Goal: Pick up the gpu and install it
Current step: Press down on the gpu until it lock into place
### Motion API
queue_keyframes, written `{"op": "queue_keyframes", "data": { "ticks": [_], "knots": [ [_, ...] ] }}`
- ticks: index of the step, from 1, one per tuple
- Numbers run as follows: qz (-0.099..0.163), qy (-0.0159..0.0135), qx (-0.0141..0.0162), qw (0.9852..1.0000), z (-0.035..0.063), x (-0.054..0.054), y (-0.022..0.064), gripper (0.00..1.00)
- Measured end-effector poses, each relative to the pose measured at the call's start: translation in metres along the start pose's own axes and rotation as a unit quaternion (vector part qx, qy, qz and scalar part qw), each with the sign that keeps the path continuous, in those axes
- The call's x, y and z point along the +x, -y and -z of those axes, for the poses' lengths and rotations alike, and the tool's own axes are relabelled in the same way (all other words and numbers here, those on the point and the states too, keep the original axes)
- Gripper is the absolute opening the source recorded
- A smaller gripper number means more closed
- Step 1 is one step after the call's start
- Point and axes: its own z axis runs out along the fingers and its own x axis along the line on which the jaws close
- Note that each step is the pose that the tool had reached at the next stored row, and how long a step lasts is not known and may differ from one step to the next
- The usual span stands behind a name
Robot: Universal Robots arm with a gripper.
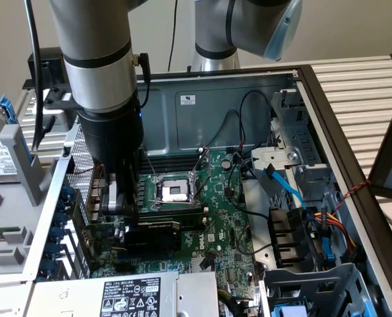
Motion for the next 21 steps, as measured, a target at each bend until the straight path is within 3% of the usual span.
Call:
{"op": "queue_keyframes", "data": {
  "ticks": [2, 6, 9, 14, 16, 21],
  "knots": [
    [0.000, 0.0008, 0.0003, 1.0000, 0.0012, 0.000, -0.0001, 0.11],
    [0.000, 0.0002, 0.0001, 1.0000, 0.0186, 0.000, -0.0001, 0.11],
    [0.000, -0.0003, 0.0002, 1.0000, 0.0217, 0.000, 0.0003, 0.11],
    [0.000, -0.0011, -0.0009, 1.0000, 0.0391, 0.000, 0.0124, 0.11],
    [0.000, -0.0014, -0.0033, 1.0000, 0.0447, 0.000, 0.0183, 0.11],
    [0.000, -0.0025, -0.0141, 0.9999, 0.0514, 0.001, 0.0309, 0.11]
  ]
}}
